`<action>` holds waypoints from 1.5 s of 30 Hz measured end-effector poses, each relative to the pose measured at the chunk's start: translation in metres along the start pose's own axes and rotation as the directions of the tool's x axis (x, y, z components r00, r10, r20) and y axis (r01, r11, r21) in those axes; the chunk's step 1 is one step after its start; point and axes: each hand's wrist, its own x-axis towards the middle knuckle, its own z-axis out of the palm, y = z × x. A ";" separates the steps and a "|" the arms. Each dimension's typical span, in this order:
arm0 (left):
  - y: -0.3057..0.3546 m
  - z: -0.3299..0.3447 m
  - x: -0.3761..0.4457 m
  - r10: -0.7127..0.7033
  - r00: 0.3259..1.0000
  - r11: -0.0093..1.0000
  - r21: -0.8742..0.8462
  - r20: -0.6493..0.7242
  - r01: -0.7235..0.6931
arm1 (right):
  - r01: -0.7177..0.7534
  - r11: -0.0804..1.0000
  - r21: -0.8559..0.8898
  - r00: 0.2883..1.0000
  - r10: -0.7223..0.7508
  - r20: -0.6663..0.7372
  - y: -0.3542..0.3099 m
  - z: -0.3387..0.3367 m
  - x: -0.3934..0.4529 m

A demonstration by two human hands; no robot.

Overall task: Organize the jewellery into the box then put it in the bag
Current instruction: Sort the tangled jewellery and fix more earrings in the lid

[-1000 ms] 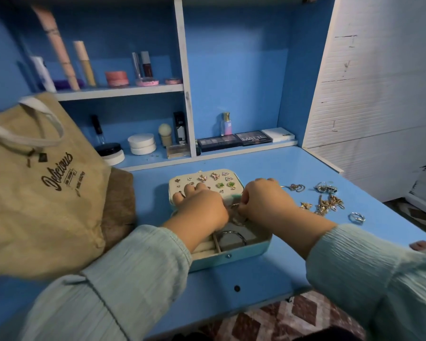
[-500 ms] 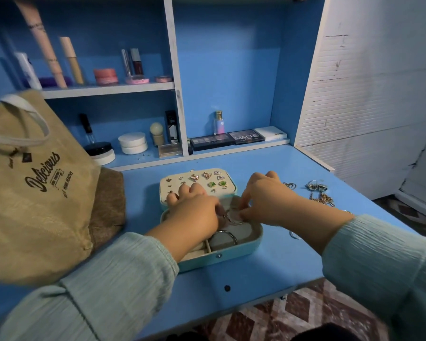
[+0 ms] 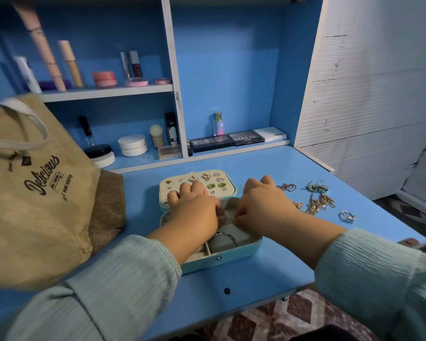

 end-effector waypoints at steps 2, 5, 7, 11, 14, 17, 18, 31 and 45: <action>0.000 0.000 0.001 -0.003 1.000 1.000 -0.011 0.014 0.003 | 0.001 1.000 0.006 1.000 -0.001 0.008 0.001 0.001 0.001; -0.001 -0.003 0.000 0.004 0.999 1.000 -0.021 0.049 -0.003 | 0.009 0.999 0.035 1.000 -0.010 0.027 0.002 -0.001 0.002; -0.002 -0.006 0.000 0.008 0.998 1.000 -0.026 0.060 -0.007 | 0.019 0.996 0.090 0.999 -0.023 0.041 0.006 -0.003 0.002; 0.002 -0.015 0.000 0.038 0.998 0.999 0.036 0.058 -0.040 | 0.006 0.958 0.287 1.000 -0.009 0.009 0.022 -0.010 0.003; 0.010 -0.023 0.005 0.067 0.998 0.997 0.023 0.010 -0.067 | -0.037 0.949 0.314 0.999 0.042 -0.009 0.043 -0.019 0.005; 0.023 -0.027 0.014 0.094 0.996 0.995 -0.032 0.007 -0.094 | -0.102 0.964 0.246 0.995 0.103 0.007 0.067 -0.024 0.009; 0.027 -0.027 0.018 0.103 0.995 0.994 -0.042 0.010 -0.102 | -0.122 0.971 0.206 0.992 0.121 0.017 0.074 -0.024 0.011; 0.075 -0.017 0.059 0.257 0.952 0.965 0.006 0.168 -0.262 | -0.147 0.989 -0.025 0.985 0.148 0.088 0.117 0.003 0.041; 0.094 -0.013 0.035 0.464 0.872 0.886 -0.083 0.154 -0.456 | 0.012 0.998 0.063 0.999 -0.010 -0.030 0.129 0.002 0.018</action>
